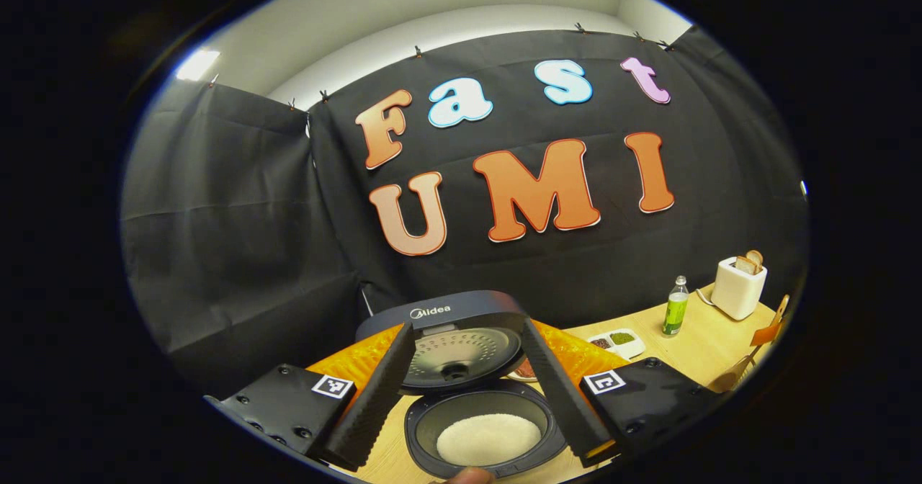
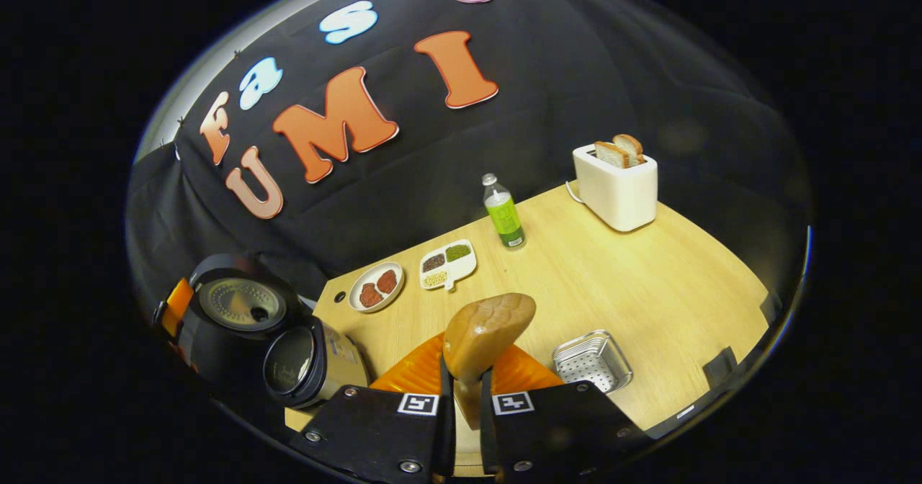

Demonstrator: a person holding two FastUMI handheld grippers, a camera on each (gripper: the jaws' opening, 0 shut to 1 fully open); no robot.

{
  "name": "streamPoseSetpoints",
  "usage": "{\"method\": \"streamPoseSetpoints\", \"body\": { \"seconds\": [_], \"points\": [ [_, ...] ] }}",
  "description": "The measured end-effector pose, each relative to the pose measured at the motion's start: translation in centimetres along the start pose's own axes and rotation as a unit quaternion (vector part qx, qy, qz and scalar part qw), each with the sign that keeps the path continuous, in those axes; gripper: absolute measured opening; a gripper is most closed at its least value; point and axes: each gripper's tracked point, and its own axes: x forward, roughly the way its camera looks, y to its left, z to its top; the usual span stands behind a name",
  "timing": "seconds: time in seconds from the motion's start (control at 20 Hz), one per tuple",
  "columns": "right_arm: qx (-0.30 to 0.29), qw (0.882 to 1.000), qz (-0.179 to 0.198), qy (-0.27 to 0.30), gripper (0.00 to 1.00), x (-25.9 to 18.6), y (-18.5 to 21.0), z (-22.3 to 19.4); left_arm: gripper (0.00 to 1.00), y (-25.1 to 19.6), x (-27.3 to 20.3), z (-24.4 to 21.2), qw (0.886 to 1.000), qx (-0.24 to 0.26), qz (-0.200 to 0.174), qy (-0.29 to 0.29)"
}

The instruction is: Close the left gripper, press the button to open the rice cooker; take a wooden spoon from the chopstick holder with the right hand, scoop a spoonful of rice and pour it into the rice cooker, then put the wooden spoon back into the chopstick holder.

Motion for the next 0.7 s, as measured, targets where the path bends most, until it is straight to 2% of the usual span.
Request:
{"method": "streamPoseSetpoints", "body": {
  "seconds": [0.25, 0.3, 0.35, 0.45, 0.5, 0.55, 0.65, 0.7],
  "points": [
    [-0.084, 0.995, -0.056, 0.009, 0.13, 2.0, -0.3, -4.1, 0.93, 0.1, 1.2, -1.0, 1.000, -0.002, -0.021, 0.001],
    [-0.101, 0.993, -0.069, 0.003, 0.09, 2.4, -0.5, -4.4, 0.93, 0.1, 1.4, -1.1, 1.000, 0.000, -0.024, -0.001],
    [-0.116, 0.990, -0.083, -0.001, 0.13, 2.8, -0.8, -4.8, 0.93, 0.2, 1.6, -1.2, 1.000, 0.001, -0.026, -0.001],
    [-0.125, 0.986, -0.109, -0.005, 0.13, 3.6, -1.5, -5.8, 0.94, 0.4, 1.9, -1.5, 1.000, -0.001, -0.028, 0.000],
    [-0.129, 0.985, -0.119, -0.009, 0.09, 3.8, -1.5, -6.3, 0.94, 0.4, 2.1, -1.5, 1.000, -0.003, -0.030, 0.000],
    [-0.139, 0.982, -0.128, -0.014, 0.13, 4.1, -1.6, -6.6, 0.93, 0.5, 2.2, -1.7, 1.000, -0.004, -0.028, 0.000],
    [-0.168, 0.975, -0.140, -0.033, 0.13, 4.2, -1.5, -6.8, 0.93, 0.9, 2.3, -1.6, 1.000, -0.004, -0.024, -0.002],
    [-0.185, 0.971, -0.145, -0.050, 0.13, 4.3, -1.4, -6.6, 1.00, 1.0, 2.2, -1.6, 1.000, -0.003, -0.022, -0.002]
  ]
}}
